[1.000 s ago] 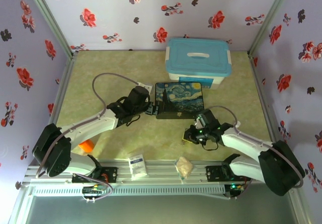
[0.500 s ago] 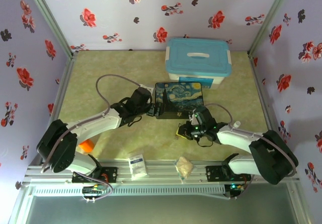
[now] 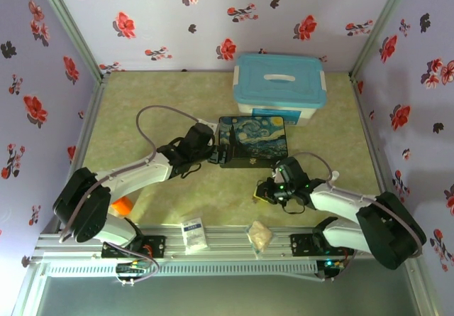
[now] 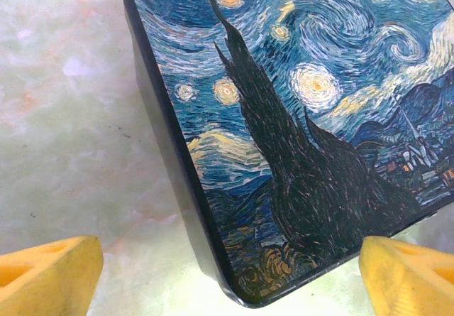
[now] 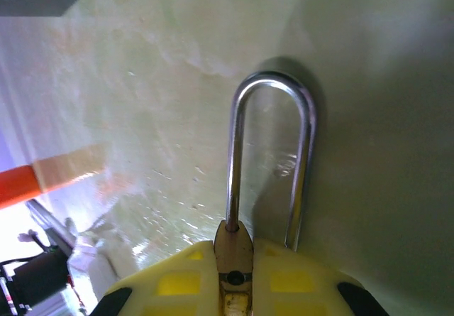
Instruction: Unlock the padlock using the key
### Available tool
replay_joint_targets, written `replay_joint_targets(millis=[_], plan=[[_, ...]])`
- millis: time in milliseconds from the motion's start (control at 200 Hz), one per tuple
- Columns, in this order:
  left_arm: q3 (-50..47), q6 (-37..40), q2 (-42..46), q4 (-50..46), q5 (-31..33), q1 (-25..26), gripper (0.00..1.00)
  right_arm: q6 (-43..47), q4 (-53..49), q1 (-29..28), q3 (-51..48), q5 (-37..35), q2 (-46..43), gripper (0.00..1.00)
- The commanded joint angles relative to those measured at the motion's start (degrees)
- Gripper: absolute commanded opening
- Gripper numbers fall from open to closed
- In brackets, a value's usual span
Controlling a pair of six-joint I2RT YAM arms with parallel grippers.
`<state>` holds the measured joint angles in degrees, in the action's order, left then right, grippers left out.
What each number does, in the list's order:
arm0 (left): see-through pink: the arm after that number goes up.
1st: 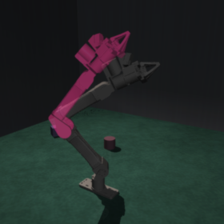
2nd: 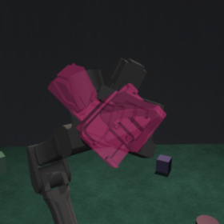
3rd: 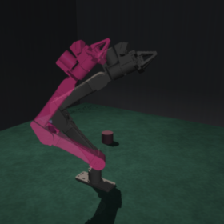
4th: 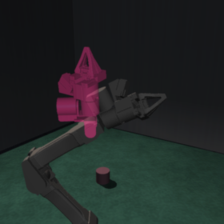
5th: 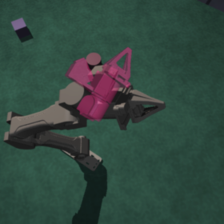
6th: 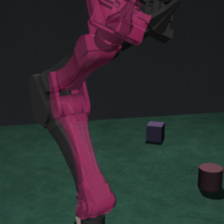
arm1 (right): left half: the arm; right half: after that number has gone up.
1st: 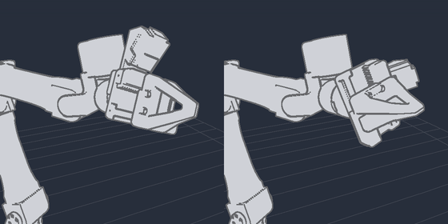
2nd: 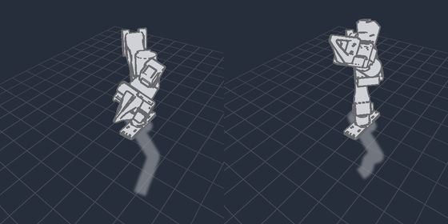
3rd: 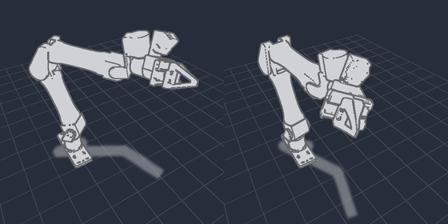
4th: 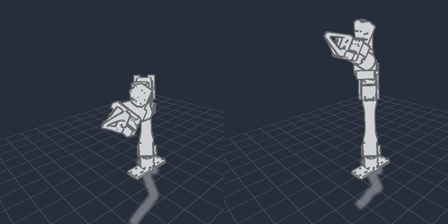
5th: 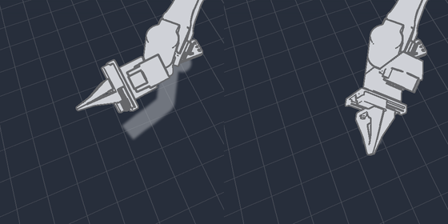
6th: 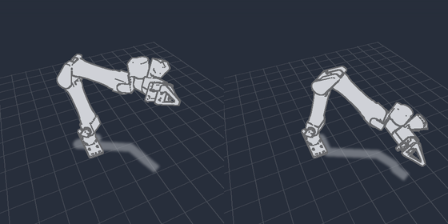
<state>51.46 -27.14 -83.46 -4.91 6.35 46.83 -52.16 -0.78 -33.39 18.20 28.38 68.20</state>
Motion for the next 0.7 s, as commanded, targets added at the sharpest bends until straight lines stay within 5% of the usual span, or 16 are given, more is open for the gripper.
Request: replay_joint_targets(millis=[0,70,285,695], plan=[[-1.2,-1.0,0.6,0.6,-0.8,-0.2,0.93,6.6,-16.8,0.4,4.9,-5.2,-2.2,0.03],[-1.6,-1.3,0.4,0.8,-0.9,-0.2,0.93,9.6,-24.9,0.4,7.5,-9.1,-3.0,0.14],[-1.8,-1.5,-0.3,1.2,-1.3,-0.2,0.93,14.2,-39.6,0.4,13.9,-20.9,-2.4,0.16],[-1.1,-0.4,-0.6,-0.3,-1.3,-0.5,0.94,15.7,-41.3,0.4,17.2,-25.7,1.9,0.34]])
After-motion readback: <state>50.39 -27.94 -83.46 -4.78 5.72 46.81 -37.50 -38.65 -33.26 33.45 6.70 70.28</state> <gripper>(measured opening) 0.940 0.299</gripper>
